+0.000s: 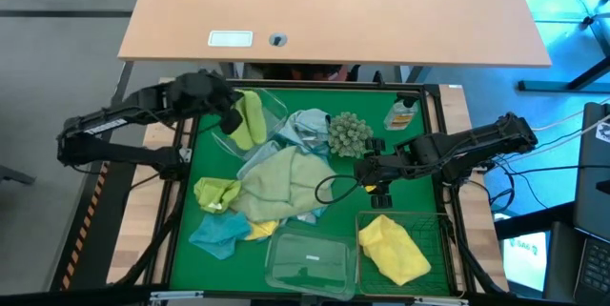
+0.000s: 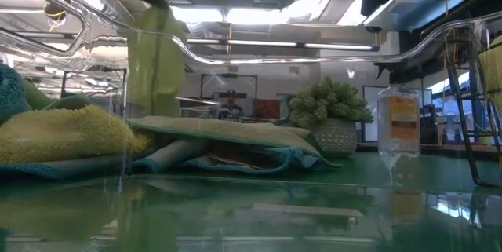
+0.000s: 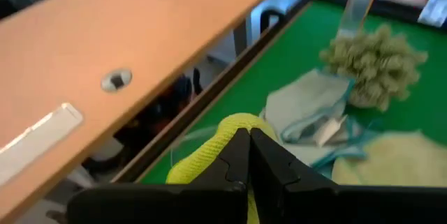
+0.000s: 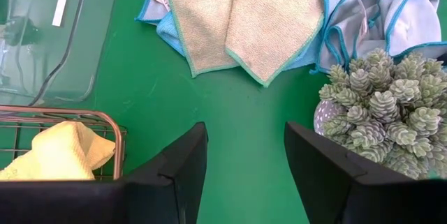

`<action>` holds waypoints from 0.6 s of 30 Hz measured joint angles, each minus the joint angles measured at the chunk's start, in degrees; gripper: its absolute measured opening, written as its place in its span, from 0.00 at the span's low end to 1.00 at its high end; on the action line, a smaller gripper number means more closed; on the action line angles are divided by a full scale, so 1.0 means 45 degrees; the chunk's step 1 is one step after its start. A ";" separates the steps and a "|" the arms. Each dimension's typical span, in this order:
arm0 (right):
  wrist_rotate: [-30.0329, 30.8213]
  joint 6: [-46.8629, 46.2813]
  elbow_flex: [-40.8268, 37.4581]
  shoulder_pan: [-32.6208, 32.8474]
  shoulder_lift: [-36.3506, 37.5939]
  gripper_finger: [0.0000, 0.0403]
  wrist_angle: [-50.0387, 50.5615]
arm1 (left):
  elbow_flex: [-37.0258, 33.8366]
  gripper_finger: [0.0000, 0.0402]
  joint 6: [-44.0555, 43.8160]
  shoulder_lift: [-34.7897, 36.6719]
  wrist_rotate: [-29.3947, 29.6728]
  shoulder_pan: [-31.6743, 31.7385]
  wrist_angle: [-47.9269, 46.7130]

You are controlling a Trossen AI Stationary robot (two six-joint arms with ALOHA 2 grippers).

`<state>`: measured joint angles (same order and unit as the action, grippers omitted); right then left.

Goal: Sort microfiber towel by color & place in baskets
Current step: Put the green microfiber cloth into the top transparent bin

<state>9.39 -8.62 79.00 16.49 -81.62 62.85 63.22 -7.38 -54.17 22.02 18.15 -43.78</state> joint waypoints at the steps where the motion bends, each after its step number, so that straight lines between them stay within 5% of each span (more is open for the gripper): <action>1: 0.0000 -0.0004 0.0000 -0.0003 0.0000 0.47 0.0000 | 0.0000 0.00 0.0000 -0.0195 0.0002 0.0000 -0.0054; 18: 0.0000 -0.0004 0.0000 -0.0004 0.0000 0.47 -0.0009 | 0.0000 0.00 0.0097 -0.3948 0.0539 0.0000 -0.0573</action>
<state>9.39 -8.64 79.00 16.47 -81.62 62.81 63.22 -6.94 -71.94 24.45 18.15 -46.36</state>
